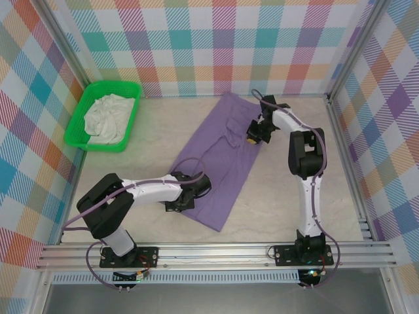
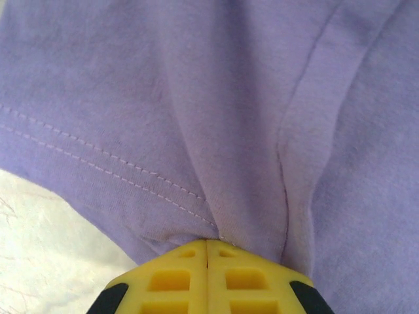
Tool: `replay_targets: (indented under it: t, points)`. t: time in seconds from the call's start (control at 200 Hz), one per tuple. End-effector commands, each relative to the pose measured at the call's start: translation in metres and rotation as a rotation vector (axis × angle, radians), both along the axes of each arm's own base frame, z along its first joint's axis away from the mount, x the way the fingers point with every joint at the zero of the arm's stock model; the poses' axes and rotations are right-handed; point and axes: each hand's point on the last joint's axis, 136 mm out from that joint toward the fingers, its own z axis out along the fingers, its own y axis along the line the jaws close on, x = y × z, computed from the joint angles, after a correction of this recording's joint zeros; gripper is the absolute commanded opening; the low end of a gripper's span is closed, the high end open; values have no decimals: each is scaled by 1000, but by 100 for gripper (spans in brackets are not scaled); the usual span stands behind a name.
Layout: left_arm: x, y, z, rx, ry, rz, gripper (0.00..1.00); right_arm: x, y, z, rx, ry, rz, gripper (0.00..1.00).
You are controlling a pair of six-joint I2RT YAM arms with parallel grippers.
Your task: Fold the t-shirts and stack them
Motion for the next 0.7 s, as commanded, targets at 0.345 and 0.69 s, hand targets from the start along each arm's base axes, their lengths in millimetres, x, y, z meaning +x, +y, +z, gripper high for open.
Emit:
replay_targets:
  t: [0.345,0.69]
  points:
    - [-85,-67,-28,-123,325,-118,0,-15,19,-45,-143,126,249,0]
    - [-84,-112,-26,-219,327,-151,0,9,28,-49,-157,36,317,0]
